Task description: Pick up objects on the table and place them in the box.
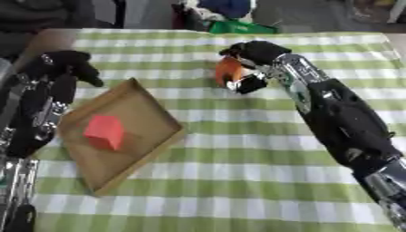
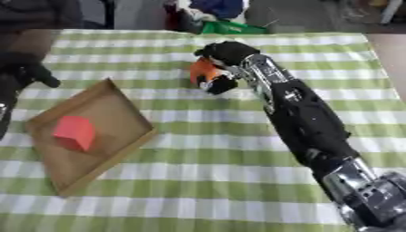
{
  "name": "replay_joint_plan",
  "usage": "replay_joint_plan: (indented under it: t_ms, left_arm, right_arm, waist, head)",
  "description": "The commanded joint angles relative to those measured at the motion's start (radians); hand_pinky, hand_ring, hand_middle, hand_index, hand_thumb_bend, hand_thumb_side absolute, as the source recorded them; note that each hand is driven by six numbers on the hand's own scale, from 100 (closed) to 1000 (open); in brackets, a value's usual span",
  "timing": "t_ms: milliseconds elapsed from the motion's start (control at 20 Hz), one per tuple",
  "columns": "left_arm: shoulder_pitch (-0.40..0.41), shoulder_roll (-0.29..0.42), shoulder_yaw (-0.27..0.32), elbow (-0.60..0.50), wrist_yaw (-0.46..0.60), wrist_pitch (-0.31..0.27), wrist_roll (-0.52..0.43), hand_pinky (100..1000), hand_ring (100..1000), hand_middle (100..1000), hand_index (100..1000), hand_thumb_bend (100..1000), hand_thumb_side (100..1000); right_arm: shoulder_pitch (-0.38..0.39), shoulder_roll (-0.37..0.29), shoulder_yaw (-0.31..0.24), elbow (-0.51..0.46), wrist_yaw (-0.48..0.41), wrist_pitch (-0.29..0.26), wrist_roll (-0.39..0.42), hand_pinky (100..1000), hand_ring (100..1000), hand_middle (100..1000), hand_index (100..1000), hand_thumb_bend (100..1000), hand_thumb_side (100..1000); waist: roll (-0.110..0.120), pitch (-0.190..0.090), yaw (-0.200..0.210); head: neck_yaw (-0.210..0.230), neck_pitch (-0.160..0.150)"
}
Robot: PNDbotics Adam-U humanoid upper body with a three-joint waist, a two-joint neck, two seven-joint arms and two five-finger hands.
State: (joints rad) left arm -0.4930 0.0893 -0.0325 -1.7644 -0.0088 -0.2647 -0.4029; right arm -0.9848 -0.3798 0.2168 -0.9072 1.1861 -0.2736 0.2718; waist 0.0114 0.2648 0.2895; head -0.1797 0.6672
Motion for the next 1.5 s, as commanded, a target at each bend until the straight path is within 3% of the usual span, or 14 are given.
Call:
replay_joint_plan:
  t_ms: [50,400,500,600,700,850,1200,1500]
  left_arm:
    - [-0.012,0.018,0.008,-0.011,0.001,-0.004,-0.001,641,571,565,765,190,620]
    - [-0.013,0.018,0.008,-0.012,0.002,-0.004,-0.002,641,571,566,765,189,623]
    - [-0.013,0.017,0.008,-0.012,0.003,-0.003,-0.002,641,571,566,765,188,623]
    - [-0.013,0.017,0.008,-0.013,0.003,-0.003,-0.002,641,571,566,765,187,623]
    - [-0.012,0.017,0.009,-0.013,0.003,-0.003,-0.002,641,571,566,765,187,623]
    - [-0.011,0.017,0.009,-0.014,0.003,-0.002,-0.001,641,571,567,765,187,621]
    - [-0.005,0.017,0.008,-0.014,0.003,-0.002,-0.001,641,571,567,765,186,619]
    - [-0.003,0.014,0.004,-0.016,0.009,-0.004,-0.002,642,572,568,765,184,611]
  right_arm:
    - [-0.014,-0.008,-0.011,0.007,0.008,0.001,-0.004,813,815,834,1000,100,661]
    - [-0.01,0.0,-0.009,0.021,0.0,-0.007,-0.006,801,802,775,1000,100,646]
    - [-0.01,0.0,-0.01,0.021,-0.002,-0.005,-0.013,791,791,704,999,100,599]
    - [-0.01,0.0,-0.01,0.017,-0.004,-0.003,-0.026,771,765,545,990,100,458]
    - [-0.01,-0.001,-0.009,0.008,-0.008,0.001,-0.046,763,753,494,986,100,398]
    - [-0.012,-0.004,-0.004,-0.018,-0.022,0.005,-0.08,744,724,400,973,100,235]
    - [-0.019,-0.014,0.033,-0.142,-0.121,-0.009,-0.108,744,706,351,970,100,152]
    - [-0.038,0.0,0.102,-0.262,-0.282,-0.05,-0.014,759,712,347,974,100,137]
  waist:
    - [0.004,-0.014,-0.001]
    - [0.004,-0.01,-0.006]
    - [0.004,-0.009,-0.006]
    - [0.003,-0.009,-0.006]
    - [0.003,-0.01,-0.007]
    - [0.003,-0.013,-0.008]
    - [0.003,-0.026,-0.012]
    - [0.004,-0.041,-0.008]
  head:
    - [-0.003,0.003]
    - [-0.004,0.002]
    - [-0.004,0.001]
    - [-0.004,0.002]
    - [-0.003,0.002]
    - [-0.002,0.003]
    - [0.0,0.007]
    - [-0.005,0.008]
